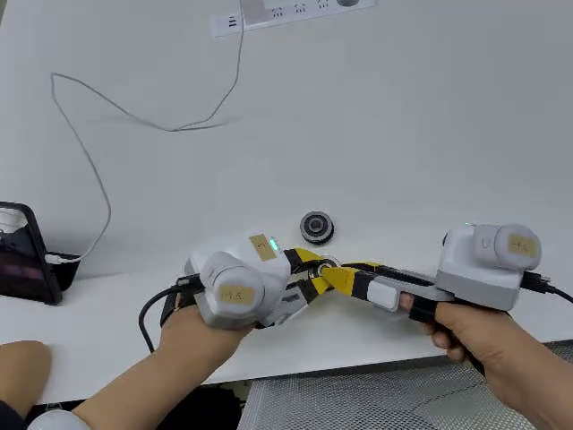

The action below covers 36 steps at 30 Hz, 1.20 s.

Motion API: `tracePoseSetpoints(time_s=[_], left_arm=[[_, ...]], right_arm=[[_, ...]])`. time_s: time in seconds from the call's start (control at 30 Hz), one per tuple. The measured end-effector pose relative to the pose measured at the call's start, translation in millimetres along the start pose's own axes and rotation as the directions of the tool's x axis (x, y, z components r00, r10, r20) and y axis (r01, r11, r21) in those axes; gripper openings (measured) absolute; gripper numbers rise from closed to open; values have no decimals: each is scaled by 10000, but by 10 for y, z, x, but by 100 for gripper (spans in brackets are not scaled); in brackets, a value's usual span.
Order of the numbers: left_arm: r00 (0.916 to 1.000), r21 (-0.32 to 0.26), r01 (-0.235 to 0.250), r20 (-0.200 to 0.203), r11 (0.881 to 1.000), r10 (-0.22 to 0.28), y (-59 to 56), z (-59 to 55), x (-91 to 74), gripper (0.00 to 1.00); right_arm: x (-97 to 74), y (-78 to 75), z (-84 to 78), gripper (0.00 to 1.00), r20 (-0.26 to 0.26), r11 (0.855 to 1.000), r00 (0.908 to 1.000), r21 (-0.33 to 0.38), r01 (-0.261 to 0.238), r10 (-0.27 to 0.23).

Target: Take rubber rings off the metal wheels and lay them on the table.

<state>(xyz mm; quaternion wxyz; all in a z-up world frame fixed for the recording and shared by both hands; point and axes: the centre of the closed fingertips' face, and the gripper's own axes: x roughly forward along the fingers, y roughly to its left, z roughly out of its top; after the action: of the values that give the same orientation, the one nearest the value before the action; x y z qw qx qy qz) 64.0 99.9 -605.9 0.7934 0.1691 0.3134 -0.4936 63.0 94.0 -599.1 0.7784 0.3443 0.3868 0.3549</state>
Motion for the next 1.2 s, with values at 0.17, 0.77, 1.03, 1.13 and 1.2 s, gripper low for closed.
tracePoseSetpoints(time_s=[0.17,0.77,1.03,1.13,1.2], left_arm=[[10000,-10,-25,0,10000,25,1,-1,-1,13],[10000,-5,0,33,10000,0,6,-2,5,13],[10000,-15,-7,49,10000,7,3,1,7,13],[10000,-15,-7,51,10000,7,0,3,6,13],[10000,-15,-10,51,10000,10,0,3,7,13]], right_arm=[[-6,-20,5,28,18,10000,10000,-10,64,-64],[-7,-6,-25,27,-38,10000,10000,-19,11,-11],[-24,-34,-33,29,-32,9999,9999,-58,132,-132],[-18,-33,-35,29,-21,10000,10000,14,97,-97],[-18,-48,-33,30,-28,9999,9999,-27,162,-162]])
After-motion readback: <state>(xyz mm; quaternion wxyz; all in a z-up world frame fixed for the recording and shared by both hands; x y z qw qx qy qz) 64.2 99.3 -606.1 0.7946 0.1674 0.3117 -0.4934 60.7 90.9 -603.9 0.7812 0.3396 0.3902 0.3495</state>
